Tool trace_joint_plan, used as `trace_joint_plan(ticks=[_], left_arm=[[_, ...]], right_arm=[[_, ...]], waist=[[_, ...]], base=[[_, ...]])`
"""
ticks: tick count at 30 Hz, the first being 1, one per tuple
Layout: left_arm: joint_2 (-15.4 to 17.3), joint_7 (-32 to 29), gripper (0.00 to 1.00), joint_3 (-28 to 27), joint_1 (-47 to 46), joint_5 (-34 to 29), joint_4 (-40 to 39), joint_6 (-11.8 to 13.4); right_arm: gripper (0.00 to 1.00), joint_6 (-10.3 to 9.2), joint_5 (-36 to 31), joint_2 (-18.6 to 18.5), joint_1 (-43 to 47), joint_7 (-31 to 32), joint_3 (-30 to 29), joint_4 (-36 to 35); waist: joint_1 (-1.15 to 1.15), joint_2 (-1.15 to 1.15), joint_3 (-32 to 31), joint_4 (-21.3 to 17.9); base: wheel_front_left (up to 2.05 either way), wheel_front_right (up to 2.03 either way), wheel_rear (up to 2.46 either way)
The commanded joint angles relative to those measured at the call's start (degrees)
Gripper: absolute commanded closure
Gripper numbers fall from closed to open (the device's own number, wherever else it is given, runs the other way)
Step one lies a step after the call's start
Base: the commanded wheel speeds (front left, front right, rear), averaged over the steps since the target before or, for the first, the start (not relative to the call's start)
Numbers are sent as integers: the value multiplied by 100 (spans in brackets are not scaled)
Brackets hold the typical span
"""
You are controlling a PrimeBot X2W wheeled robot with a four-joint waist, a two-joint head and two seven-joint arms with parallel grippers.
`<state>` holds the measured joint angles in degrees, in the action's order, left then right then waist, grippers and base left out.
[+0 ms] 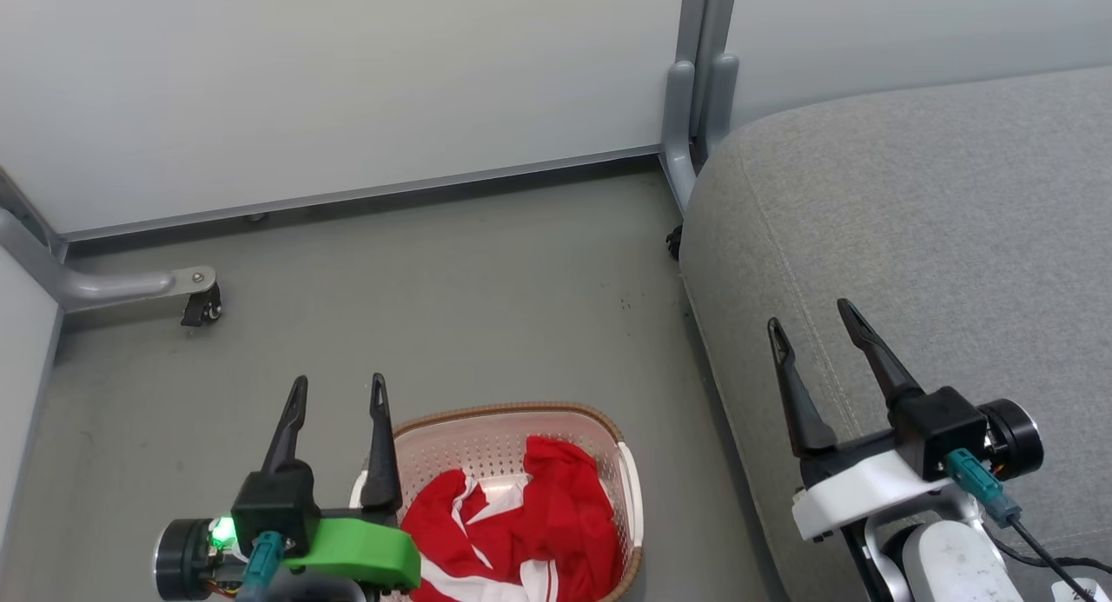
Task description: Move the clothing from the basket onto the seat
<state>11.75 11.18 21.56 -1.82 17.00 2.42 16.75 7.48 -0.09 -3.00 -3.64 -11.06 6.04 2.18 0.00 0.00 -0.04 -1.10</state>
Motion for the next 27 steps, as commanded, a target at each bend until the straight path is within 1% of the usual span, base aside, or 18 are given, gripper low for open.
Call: trace_joint_plan(ticks=[1,5,9,10,14,20,23,27], left_arm=[[69,44,0,48,-99,-137,2,41],[45,90,0,88,-72,-260,57,54],[-106,135,0,-78,9,-211,76,-95],[-158,148,0,-140,52,-157,78,-160],[-430,195,0,-622,166,-114,34,-583],[-763,255,0,-1338,347,-295,70,-1179],[-839,287,0,-1517,391,-498,159,-1356],[-868,326,0,-1603,419,-766,268,-1489]], right_arm=[[0,1,-172,-8,7,-54,20,-57],[0,1,-354,0,7,-102,32,-107],[0,1,-377,7,51,-145,-31,-168],[0,1,-352,9,64,-160,-33,-174],[0,2,-103,9,97,-206,-30,-165],[0,2,363,8,160,-274,-71,-20],[0,2,460,7,178,-303,-84,63],[0,2,307,6,162,-344,-39,119]], waist=[[0,0,1,-2],[0,0,7,-10],[0,0,9,-10],[0,0,8,-8],[0,0,1,1],[0,0,-1,0],[0,0,-6,-5],[0,0,-17,-11]], base=[[0,0,0],[0,0,0],[0,0,0],[0,0,0],[0,0,0],[0,0,0],[0,0,0],[0,0,0]])
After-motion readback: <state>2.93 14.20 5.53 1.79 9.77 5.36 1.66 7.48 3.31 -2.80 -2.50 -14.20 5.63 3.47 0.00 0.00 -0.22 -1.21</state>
